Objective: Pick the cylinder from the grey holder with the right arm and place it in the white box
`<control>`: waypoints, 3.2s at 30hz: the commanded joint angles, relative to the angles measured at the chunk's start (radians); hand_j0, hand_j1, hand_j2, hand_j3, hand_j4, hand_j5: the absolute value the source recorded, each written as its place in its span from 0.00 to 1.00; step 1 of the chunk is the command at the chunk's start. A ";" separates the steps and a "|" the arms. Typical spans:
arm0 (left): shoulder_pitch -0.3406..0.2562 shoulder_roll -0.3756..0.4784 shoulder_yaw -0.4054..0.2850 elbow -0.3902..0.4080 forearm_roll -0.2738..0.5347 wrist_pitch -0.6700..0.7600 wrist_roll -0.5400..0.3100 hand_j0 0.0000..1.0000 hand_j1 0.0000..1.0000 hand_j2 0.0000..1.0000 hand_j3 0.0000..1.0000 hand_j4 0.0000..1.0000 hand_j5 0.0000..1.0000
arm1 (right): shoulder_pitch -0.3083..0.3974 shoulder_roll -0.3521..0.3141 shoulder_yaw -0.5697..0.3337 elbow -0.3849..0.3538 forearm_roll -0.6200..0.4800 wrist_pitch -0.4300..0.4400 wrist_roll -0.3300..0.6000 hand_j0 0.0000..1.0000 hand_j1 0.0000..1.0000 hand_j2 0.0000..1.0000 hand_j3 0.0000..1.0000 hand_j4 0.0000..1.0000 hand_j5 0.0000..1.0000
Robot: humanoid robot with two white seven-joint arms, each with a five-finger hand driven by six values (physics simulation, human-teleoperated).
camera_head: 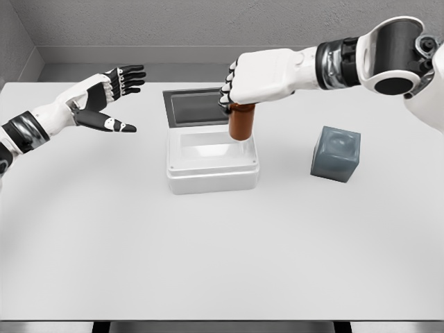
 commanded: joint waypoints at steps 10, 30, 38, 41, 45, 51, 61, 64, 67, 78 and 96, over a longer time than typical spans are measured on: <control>0.000 -0.001 -0.001 0.000 0.006 0.000 0.000 1.00 1.00 1.00 1.00 1.00 1.00 | 0.000 0.023 -0.002 0.038 0.001 0.003 0.000 0.57 0.57 0.57 0.57 0.57 0.57; -0.003 -0.009 0.001 0.002 0.005 0.000 0.000 1.00 1.00 1.00 1.00 1.00 1.00 | 0.003 0.052 -0.005 0.091 0.009 0.003 0.000 1.00 1.00 1.00 1.00 1.00 1.00; -0.012 -0.050 -0.001 0.002 0.005 0.000 0.000 1.00 1.00 1.00 1.00 1.00 1.00 | 0.035 -0.087 -0.086 -0.074 -0.017 0.003 0.000 1.00 1.00 1.00 1.00 1.00 1.00; -0.018 -0.083 -0.001 0.002 0.003 0.002 0.000 1.00 1.00 1.00 1.00 1.00 1.00 | 0.092 -0.273 -0.198 -0.216 -0.143 0.003 0.000 1.00 1.00 1.00 1.00 1.00 1.00; -0.031 -0.106 -0.002 0.002 -0.002 0.002 0.000 1.00 1.00 1.00 1.00 1.00 1.00 | 0.188 -0.385 -0.334 -0.257 -0.310 0.003 0.000 1.00 1.00 1.00 1.00 1.00 1.00; -0.031 -0.118 -0.004 0.002 -0.003 0.002 0.000 1.00 1.00 1.00 1.00 1.00 1.00 | 0.656 -0.315 -0.745 -0.260 -0.568 0.003 0.000 1.00 1.00 1.00 1.00 1.00 1.00; -0.005 -0.116 -0.001 -0.012 -0.003 -0.003 0.000 1.00 1.00 1.00 1.00 1.00 1.00 | 0.979 -0.091 -0.968 -0.228 -0.571 0.003 0.000 1.00 1.00 1.00 1.00 1.00 1.00; 0.002 -0.113 -0.001 -0.030 -0.003 -0.003 0.000 1.00 1.00 1.00 1.00 1.00 1.00 | 1.006 -0.081 -0.979 -0.228 -0.572 0.003 0.000 1.00 1.00 1.00 1.00 1.00 1.00; 0.011 -0.109 0.001 -0.058 -0.003 -0.004 0.000 1.00 1.00 1.00 1.00 1.00 1.00 | 1.009 -0.078 -0.977 -0.226 -0.572 0.003 0.000 1.00 1.00 1.00 1.00 1.00 1.00; 0.063 -0.043 0.025 -0.135 -0.002 -0.004 0.000 1.00 1.00 1.00 1.00 1.00 1.00 | 1.009 -0.060 -0.977 -0.228 -0.571 0.003 0.000 1.00 1.00 1.00 1.00 1.00 1.00; 0.169 0.134 0.176 -0.217 0.001 -0.015 0.000 1.00 1.00 1.00 1.00 1.00 1.00 | 1.009 -0.060 -0.976 -0.228 -0.571 0.003 0.000 1.00 1.00 1.00 1.00 1.00 1.00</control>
